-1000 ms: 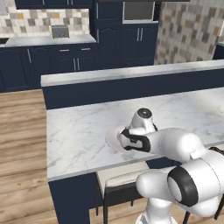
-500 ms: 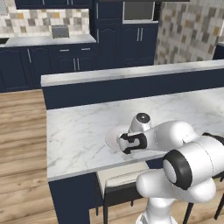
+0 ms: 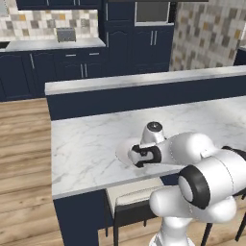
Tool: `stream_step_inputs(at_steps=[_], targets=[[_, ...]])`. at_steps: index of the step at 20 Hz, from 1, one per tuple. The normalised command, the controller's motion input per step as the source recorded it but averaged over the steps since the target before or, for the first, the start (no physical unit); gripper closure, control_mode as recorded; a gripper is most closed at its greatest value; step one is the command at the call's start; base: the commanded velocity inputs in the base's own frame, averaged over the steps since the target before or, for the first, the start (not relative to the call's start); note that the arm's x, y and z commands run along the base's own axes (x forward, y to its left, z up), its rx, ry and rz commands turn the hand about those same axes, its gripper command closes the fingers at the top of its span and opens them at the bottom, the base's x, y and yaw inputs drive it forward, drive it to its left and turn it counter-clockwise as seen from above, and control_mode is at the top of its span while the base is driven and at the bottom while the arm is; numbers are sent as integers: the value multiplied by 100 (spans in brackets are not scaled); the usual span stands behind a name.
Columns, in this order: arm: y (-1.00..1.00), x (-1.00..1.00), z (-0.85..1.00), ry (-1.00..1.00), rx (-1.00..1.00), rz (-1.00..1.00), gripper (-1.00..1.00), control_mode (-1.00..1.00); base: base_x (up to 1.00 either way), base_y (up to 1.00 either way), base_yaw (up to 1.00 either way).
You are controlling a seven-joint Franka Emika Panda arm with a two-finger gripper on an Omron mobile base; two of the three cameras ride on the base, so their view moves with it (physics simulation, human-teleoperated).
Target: Retrieve the butter from the fridge and place it on a plate on the dining table. Then retrieve the butter knife by the fridge and place it near the plate.
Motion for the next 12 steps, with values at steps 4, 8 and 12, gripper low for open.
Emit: stream_step_inputs(at_steps=[4,8,12], targets=[[22,-36,99,26,-12,0,-100,-100,0,0,0],[7,-87,94,25,-4,0,-100,-100,0,0,0],[-28,-100,54,10,7,0,-100,-100,0,0,0]])
